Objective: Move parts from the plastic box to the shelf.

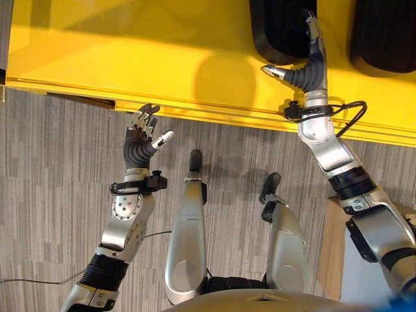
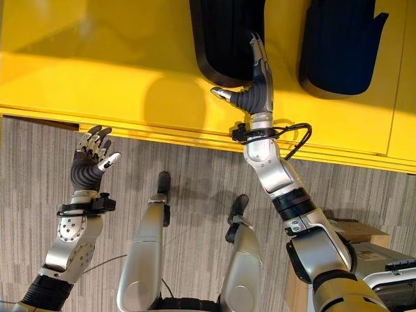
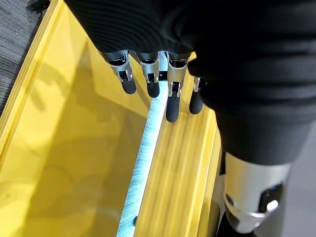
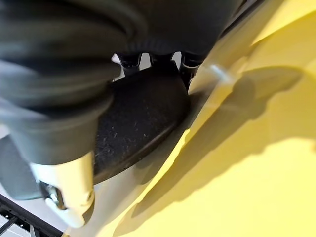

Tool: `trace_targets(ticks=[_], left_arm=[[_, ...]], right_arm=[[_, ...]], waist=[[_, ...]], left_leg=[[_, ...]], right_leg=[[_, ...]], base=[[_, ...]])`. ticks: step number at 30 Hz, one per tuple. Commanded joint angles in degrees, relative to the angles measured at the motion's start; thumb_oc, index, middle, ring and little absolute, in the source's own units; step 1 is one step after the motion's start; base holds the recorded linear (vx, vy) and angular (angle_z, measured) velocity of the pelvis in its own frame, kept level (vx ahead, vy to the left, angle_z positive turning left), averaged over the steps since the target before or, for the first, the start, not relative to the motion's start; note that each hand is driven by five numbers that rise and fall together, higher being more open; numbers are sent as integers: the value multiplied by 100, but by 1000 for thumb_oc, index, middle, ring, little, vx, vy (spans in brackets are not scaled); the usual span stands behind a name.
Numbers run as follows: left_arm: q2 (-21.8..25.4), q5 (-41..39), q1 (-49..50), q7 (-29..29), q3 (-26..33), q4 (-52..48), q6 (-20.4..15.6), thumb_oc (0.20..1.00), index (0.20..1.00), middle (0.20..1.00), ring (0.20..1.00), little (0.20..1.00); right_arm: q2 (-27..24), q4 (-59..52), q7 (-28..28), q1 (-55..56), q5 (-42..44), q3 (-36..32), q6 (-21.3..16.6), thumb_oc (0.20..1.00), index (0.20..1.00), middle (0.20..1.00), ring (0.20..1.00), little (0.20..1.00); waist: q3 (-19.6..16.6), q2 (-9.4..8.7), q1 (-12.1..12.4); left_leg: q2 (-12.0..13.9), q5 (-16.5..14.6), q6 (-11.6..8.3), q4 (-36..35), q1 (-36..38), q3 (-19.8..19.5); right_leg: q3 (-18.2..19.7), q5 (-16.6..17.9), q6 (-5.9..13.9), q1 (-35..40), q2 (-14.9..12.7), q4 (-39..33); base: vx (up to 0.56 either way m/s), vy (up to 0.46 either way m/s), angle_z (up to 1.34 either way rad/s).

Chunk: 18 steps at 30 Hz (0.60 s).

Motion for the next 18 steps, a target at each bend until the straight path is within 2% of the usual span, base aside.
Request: trace_targets(ticks=[1,8,9,10,11,13,14,18], left_arm=[[-77,375,-224,51,154,-422,-342,1000,1000,1000,1000,1000],[-80,429,-216,83,171,-462,-362,1000,1000,1000,1000,1000],[-74,436,-210,75,181,-489,-362,1000,1000,1000,1000,1000],[-76,435,-209,76,181,-486,-359,1000,1000,1000,1000,1000],[-76,435,-206,76,181,-486,-359,1000,1000,1000,1000,1000],[-30,444,-161,14,198,-566,-400,1000,1000,1000,1000,1000],[-18,433,-146,-21,198,-607,-418,1000,1000,1000,1000,1000],[7,436,-152,-31,217,-640,-406,1000,1000,1000,1000,1000]], right_arm=[[44,-111,-84,106,-37,-143,-5,1000,1000,1000,1000,1000],[-64,-306,-106,58,-363,-85,75,1000,1000,1000,1000,1000],[-129,-427,-149,28,-498,-114,85,1000,1000,1000,1000,1000],[-129,-428,-145,32,-499,-113,88,1000,1000,1000,1000,1000],[-128,-429,-145,35,-499,-112,88,1000,1000,1000,1000,1000],[-366,-832,-193,-180,-841,-152,37,1000,1000,1000,1000,1000],[-437,-970,-221,-288,-899,-169,4,1000,1000,1000,1000,1000],[-528,-1540,-214,-476,-947,-222,-132,1000,1000,1000,1000,1000]], waist=[[-135,72,-90],[-144,69,-82],[-130,71,-69],[-161,64,-73],[-157,64,-71],[-177,41,-54],[-162,37,-48],[-194,-2,-51]], left_leg=[[72,-294,-11,115,-71,-35],[71,-283,-10,97,-80,-41],[53,-121,36,66,-140,-18],[62,-266,-8,75,-84,-49],[65,-284,-11,88,-79,-49],[59,-285,-10,101,-100,-60],[44,-136,34,105,-173,-30],[55,-138,29,88,-160,-24]], right_leg=[[66,-233,131,318,-100,272],[65,-233,135,311,-108,262],[25,-104,97,259,-126,227],[57,-217,136,305,-109,247],[59,-231,137,311,-108,257],[57,-226,139,292,-100,264],[30,-111,100,228,-116,254],[30,-137,99,234,-96,266]], base=[[0,0,0],[-10,2,0],[0,0,0],[0,0,0],[87,-33,3],[-30,5,1],[-48,22,2],[-15,7,1]])
